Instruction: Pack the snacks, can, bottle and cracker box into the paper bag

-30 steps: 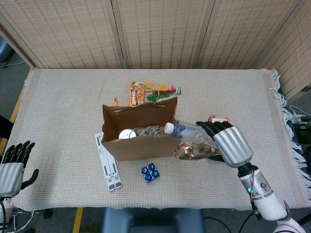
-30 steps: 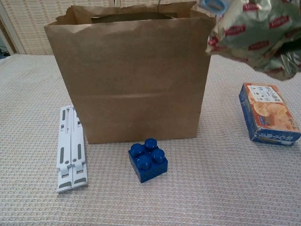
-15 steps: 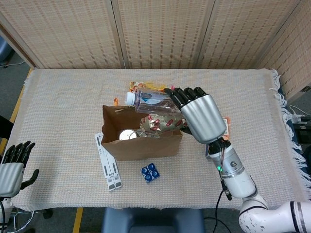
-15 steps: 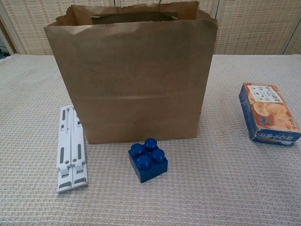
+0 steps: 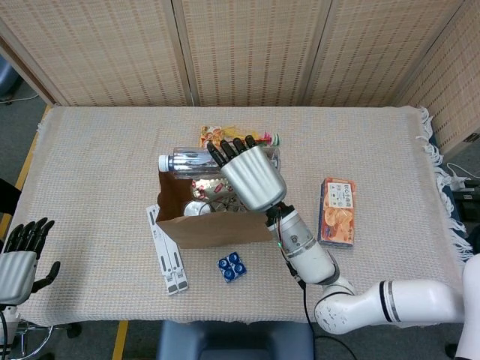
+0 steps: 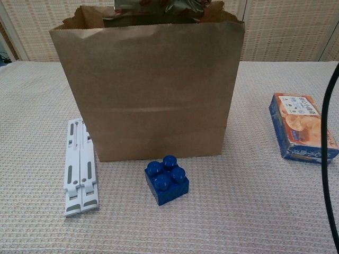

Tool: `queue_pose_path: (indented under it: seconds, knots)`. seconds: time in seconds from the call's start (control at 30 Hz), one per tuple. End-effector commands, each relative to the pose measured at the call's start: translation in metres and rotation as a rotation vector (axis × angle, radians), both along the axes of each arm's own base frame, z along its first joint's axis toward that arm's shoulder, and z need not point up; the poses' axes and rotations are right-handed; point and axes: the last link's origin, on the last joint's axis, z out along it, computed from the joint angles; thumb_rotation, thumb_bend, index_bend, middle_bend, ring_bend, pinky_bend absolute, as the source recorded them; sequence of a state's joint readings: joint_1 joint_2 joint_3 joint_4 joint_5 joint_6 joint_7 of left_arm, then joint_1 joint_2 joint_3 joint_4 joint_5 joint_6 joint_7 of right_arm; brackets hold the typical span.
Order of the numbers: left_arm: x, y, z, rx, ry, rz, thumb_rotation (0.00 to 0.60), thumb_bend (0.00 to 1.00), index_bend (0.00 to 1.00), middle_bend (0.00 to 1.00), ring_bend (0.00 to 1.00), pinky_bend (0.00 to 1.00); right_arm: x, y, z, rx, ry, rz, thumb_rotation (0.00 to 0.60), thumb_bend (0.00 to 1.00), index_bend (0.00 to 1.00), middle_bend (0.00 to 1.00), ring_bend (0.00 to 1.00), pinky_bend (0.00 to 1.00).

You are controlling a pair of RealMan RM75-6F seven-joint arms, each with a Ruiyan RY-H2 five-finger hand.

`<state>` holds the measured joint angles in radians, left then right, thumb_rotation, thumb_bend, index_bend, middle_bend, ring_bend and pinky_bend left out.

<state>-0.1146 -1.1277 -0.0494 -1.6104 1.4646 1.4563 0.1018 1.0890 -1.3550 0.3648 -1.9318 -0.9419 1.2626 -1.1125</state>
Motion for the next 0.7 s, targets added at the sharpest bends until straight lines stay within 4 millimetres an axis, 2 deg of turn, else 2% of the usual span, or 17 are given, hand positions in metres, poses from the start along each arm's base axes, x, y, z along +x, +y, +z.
queue_pose_path:
  seconds: [0.03,0.27,0.33,0.4,0.47,0.5,0.57,0.7]
  knots:
    - [0.000,0.000,0.000,-0.002,-0.002,0.000,0.600,0.38,0.03,0.00,0.00,0.00,0.003,-0.001,-0.015,0.002,0.073,0.029,0.600,0.37,0.46,0.59,0.64,0.77]
    - [-0.001,0.000,0.001,-0.005,-0.006,0.000,0.600,0.38,0.03,0.00,0.00,0.00,0.003,-0.006,-0.032,-0.083,0.279,0.102,0.600,0.37,0.45,0.59,0.63,0.76]
    - [-0.001,0.000,0.001,-0.005,-0.006,0.000,0.600,0.38,0.03,0.00,0.00,0.00,0.002,-0.007,-0.034,-0.112,0.328,0.104,0.600,0.32,0.40,0.58,0.58,0.72]
    - [-0.001,0.000,0.001,-0.006,-0.006,0.000,0.600,0.38,0.03,0.00,0.00,0.00,0.003,-0.007,-0.035,-0.130,0.357,0.093,0.600,0.20,0.24,0.51,0.45,0.64]
    - [-0.001,0.000,0.001,-0.007,-0.006,-0.001,0.600,0.38,0.03,0.00,0.00,0.00,0.004,-0.006,-0.035,-0.143,0.360,0.081,0.600,0.09,0.05,0.34,0.27,0.50]
    - [-0.001,0.000,0.001,-0.007,-0.006,-0.001,0.600,0.38,0.03,0.00,0.00,0.00,0.004,-0.005,-0.035,-0.147,0.360,0.078,0.600,0.07,0.01,0.28,0.20,0.43]
    - [-0.001,0.000,0.001,-0.007,-0.006,-0.001,0.600,0.38,0.03,0.00,0.00,0.00,0.005,-0.004,-0.034,-0.159,0.359,0.076,0.600,0.03,0.00,0.16,0.09,0.29]
    - [0.000,0.000,0.001,-0.008,-0.008,0.002,0.600,0.38,0.03,0.00,0.00,0.00,0.005,0.000,-0.034,-0.166,0.362,0.097,0.600,0.01,0.00,0.06,0.02,0.20]
